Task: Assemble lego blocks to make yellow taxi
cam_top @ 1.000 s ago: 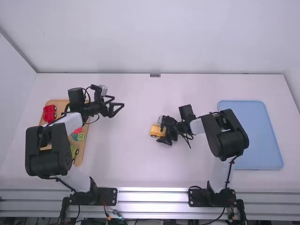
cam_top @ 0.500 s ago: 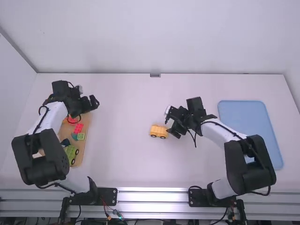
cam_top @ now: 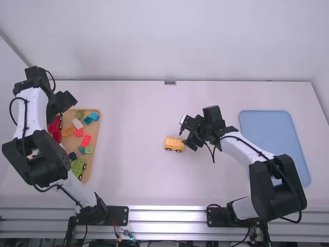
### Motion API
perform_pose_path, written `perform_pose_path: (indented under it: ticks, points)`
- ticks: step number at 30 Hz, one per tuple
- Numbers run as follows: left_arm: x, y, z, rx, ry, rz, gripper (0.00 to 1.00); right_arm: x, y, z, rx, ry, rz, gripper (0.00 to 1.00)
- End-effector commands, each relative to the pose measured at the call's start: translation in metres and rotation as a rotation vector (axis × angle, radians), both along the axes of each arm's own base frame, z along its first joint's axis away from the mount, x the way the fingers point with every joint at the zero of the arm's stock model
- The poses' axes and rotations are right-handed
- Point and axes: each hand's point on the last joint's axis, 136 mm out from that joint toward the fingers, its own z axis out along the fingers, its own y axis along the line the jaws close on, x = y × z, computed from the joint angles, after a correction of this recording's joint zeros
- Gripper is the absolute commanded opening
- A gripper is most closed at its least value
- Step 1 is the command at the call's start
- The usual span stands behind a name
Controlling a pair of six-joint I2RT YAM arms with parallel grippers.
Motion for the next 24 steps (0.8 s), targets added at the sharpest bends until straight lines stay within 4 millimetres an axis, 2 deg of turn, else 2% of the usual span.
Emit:
perform_pose_path:
  ticks: [1,7,10,12,15,19,24]
  points:
    - [0.011,0.010,-0.011,-0.033,0.037,0.014,0.99,-0.001,0.001,0.004,-0.007,-0.016,-0.002,0.98]
    - [0.024,0.025,-0.047,-0.097,0.134,0.030,0.99,0.000,0.003,0.005,-0.005,-0.023,0.002,0.98]
    - [0.033,0.024,-0.057,-0.138,0.108,0.138,0.99,-0.001,0.003,0.005,-0.006,-0.021,0.002,0.98]
    - [0.022,0.022,-0.064,-0.207,0.118,0.417,0.99,-0.002,0.003,0.004,-0.008,-0.014,0.002,0.98]
    - [0.011,0.020,-0.070,-0.242,0.145,0.583,0.99,-0.003,0.003,0.003,-0.009,-0.010,0.002,0.98]
    - [-0.002,0.028,-0.086,-0.175,0.180,0.666,0.99,-0.003,0.003,0.004,-0.009,-0.012,0.004,0.98]
    - [-0.005,0.031,-0.105,-0.174,0.174,0.695,0.99,-0.002,0.003,0.004,-0.008,-0.012,0.002,0.98]
